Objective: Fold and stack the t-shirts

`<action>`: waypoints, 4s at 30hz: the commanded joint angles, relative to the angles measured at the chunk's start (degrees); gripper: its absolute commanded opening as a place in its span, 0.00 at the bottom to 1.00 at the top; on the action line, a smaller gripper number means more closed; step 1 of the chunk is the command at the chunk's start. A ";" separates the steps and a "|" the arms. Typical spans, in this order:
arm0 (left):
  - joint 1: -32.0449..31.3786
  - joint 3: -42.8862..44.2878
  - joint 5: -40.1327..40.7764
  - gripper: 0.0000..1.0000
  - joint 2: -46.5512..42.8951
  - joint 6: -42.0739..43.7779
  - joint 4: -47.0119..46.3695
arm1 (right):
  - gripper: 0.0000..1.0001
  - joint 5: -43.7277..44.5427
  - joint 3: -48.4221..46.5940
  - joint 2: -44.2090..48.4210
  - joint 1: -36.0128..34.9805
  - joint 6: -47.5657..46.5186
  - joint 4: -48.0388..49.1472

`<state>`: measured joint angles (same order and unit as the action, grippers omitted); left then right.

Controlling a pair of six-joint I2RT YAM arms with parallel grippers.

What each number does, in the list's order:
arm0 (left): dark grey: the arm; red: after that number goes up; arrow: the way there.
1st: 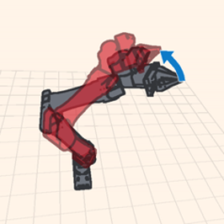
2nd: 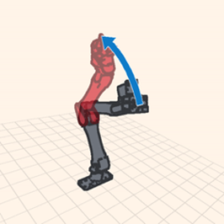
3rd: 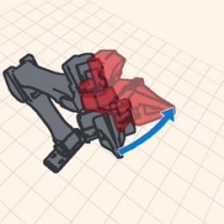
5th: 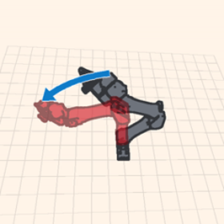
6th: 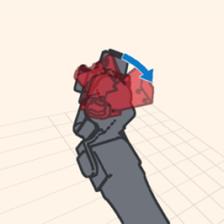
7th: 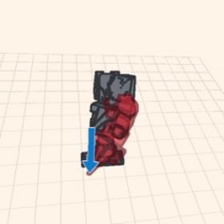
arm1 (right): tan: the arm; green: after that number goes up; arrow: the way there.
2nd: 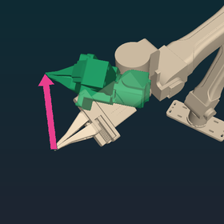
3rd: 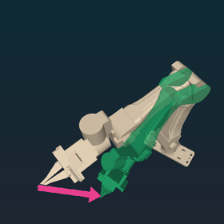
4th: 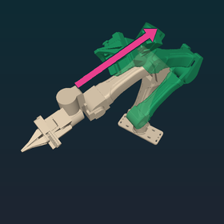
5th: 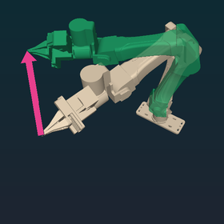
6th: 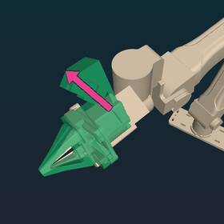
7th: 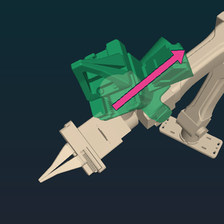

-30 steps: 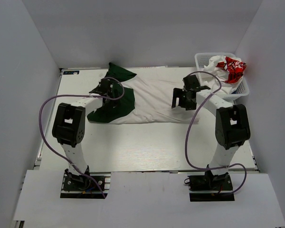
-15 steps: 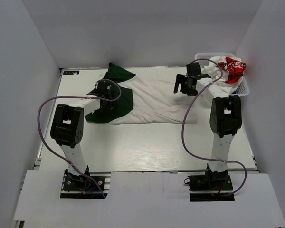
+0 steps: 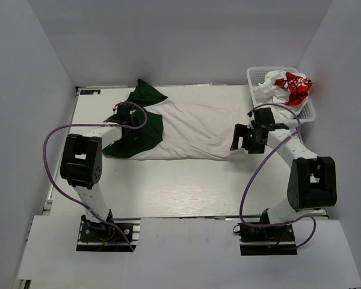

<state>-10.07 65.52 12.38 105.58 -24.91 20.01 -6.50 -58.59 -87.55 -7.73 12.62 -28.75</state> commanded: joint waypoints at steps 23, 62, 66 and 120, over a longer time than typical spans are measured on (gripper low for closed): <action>3.82 -0.39 -2.10 1.00 0.67 0.74 2.49 | 0.00 12.22 -4.52 0.98 6.31 6.97 -9.39; 5.41 -0.92 -7.37 1.00 -1.42 0.21 3.98 | 0.90 -1.43 -10.15 -1.04 -1.33 -0.67 -6.40; 5.41 -0.92 -7.37 1.00 -1.43 0.21 4.51 | 0.90 6.24 -9.79 -2.44 -1.15 0.56 -4.74; 5.41 -1.97 -3.59 1.00 -0.90 -3.13 5.04 | 0.40 18.82 -27.02 -23.02 2.02 9.80 -5.26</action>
<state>-5.19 64.97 8.10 104.66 -26.98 20.53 10.02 -82.11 -109.73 -5.74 22.92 -29.65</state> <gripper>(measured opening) 0.993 0.354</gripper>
